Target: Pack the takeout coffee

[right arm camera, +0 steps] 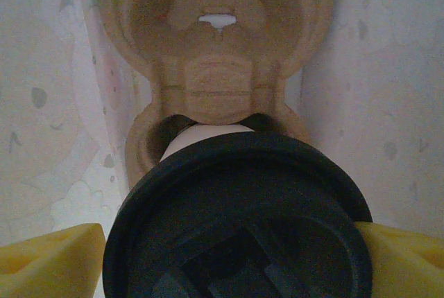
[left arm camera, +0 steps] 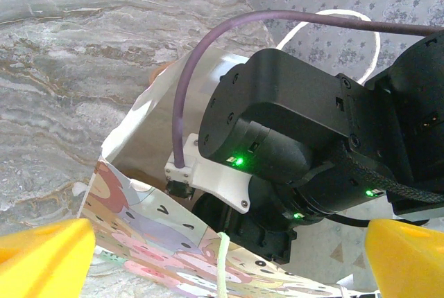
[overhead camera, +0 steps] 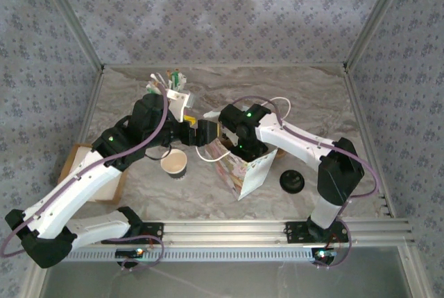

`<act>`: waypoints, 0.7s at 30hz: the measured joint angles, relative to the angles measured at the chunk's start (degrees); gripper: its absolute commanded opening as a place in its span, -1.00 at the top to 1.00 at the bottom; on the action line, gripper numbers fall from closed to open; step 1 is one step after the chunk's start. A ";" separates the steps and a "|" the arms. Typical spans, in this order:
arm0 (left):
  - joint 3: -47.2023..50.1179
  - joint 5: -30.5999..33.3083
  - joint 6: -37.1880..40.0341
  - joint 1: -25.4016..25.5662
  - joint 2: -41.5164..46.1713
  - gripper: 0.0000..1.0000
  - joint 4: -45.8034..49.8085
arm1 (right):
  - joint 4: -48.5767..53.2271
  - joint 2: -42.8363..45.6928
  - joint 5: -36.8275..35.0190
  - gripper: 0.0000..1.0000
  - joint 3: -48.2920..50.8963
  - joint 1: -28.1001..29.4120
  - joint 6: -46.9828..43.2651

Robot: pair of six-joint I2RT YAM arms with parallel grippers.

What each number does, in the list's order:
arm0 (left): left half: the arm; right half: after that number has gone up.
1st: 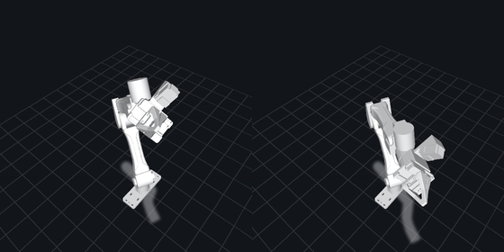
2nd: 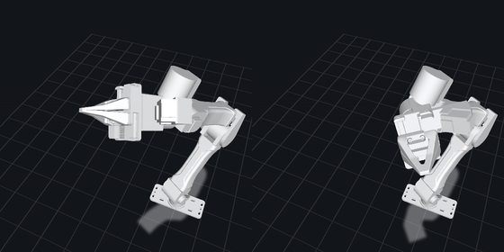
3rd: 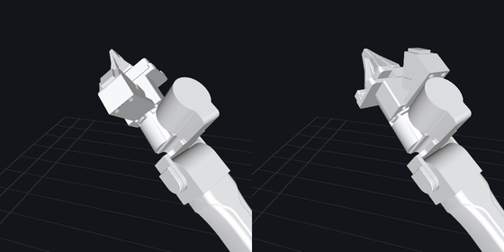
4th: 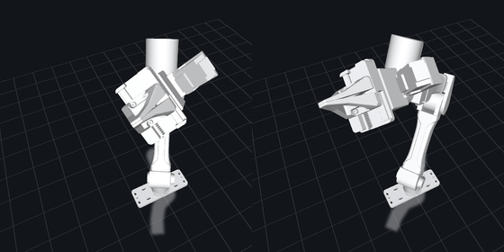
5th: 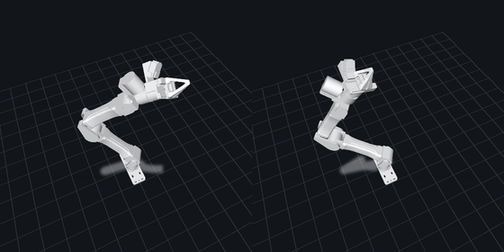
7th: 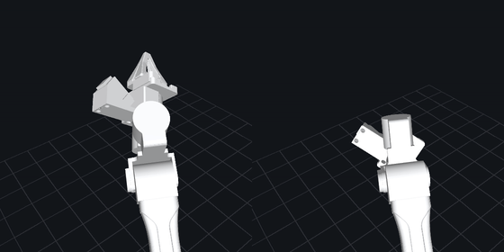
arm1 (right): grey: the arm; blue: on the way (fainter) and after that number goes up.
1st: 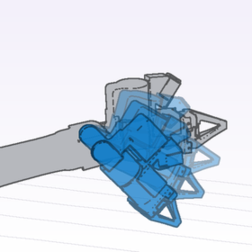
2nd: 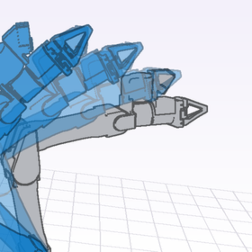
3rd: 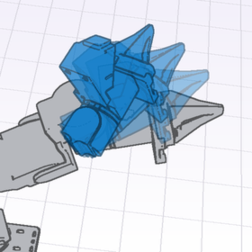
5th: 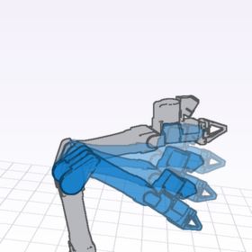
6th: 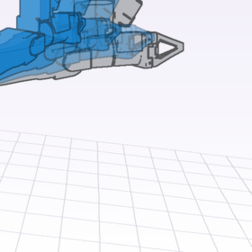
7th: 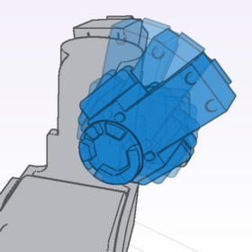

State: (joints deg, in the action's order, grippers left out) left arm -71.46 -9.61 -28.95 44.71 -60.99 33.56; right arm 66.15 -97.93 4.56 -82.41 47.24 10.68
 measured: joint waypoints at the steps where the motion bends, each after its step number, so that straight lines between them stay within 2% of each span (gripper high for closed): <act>1: 0.00 0.02 0.00 0.00 0.00 -0.99 0.00 | 0.02 0.00 -0.07 -0.84 0.00 0.02 0.00; 21: 0.02 0.02 0.00 0.00 -0.31 -0.99 -0.15 | 0.76 0.00 -0.28 -0.88 -0.68 1.03 0.02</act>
State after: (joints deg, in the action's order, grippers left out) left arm -71.44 -9.58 -28.95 44.71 -61.30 33.41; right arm 66.92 -97.93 4.27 -83.09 48.27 10.70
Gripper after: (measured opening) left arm 0.996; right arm 0.939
